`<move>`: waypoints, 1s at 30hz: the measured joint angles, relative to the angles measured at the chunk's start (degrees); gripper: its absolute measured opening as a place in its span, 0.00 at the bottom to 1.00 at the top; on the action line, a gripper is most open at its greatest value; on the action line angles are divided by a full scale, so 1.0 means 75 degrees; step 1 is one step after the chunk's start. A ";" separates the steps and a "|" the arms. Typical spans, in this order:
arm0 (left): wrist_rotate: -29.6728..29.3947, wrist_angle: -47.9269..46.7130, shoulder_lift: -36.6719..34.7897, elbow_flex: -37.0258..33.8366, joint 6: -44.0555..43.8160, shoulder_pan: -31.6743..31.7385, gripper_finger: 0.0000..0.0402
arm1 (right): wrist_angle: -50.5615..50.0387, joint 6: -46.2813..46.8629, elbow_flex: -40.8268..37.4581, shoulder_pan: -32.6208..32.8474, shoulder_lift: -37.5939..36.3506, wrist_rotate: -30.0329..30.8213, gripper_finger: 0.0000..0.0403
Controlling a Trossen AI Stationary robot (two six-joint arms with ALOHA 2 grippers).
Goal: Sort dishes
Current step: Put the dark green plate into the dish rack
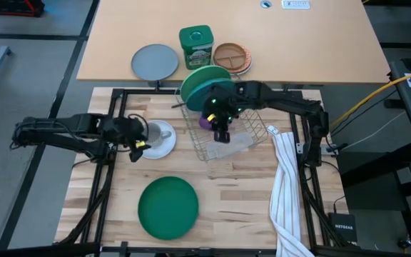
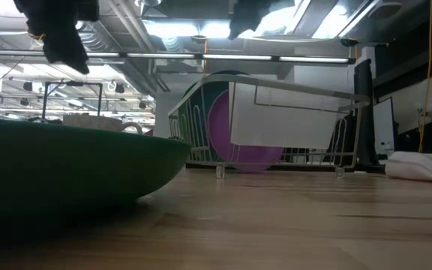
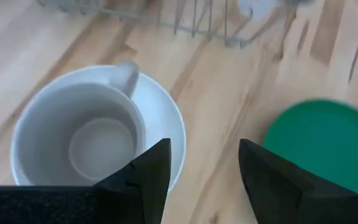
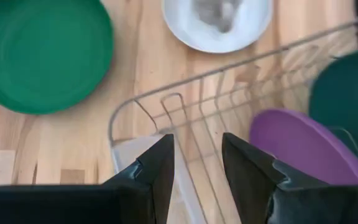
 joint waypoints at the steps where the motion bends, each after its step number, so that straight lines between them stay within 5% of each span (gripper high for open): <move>1: 0.0003 -0.0007 0.0077 -0.0021 0.0058 -0.0073 0.44 | 0.0066 0.0001 -0.0013 0.0075 0.0035 0.0000 0.34; 7: -0.0028 0.0347 0.0495 -0.0375 0.0232 -0.0495 0.44 | 0.0383 0.0001 -0.0013 0.0558 0.0466 -0.0006 0.34; 30: 0.0321 0.1544 0.2444 -0.0781 -0.2451 -0.3484 0.44 | 0.0472 0.1196 -0.0015 0.1998 0.1772 -0.0015 0.34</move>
